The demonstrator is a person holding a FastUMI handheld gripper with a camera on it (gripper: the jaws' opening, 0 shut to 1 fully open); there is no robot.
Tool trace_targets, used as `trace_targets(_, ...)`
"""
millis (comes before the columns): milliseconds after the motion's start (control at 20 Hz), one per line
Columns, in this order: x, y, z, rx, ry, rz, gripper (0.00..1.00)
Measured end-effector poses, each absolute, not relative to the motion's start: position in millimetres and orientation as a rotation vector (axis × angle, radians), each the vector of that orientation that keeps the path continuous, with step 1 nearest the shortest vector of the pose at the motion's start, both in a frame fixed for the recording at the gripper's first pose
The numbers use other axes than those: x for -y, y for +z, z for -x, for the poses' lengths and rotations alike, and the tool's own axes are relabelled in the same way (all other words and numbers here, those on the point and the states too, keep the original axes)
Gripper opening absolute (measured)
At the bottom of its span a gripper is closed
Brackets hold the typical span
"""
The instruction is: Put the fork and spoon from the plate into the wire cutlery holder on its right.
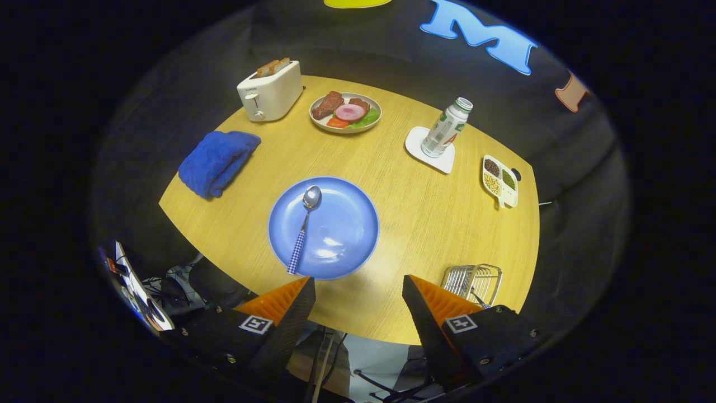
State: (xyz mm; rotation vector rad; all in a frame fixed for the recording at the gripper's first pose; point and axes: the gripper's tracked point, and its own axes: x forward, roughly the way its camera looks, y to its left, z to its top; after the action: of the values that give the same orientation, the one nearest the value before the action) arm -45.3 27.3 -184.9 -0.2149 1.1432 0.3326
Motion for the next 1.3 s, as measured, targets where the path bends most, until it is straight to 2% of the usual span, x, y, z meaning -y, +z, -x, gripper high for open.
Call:
trace_targets(350, -65, -198, 48, -1.177, 0.362, 0.215, 0.96)
trace_targets(700, -89, -222, 33, -1.146, 0.262, 0.172, 0.96)
trace_targets(1300, -115, -274, 38, -1.219, 0.259, 0.147, 0.96)
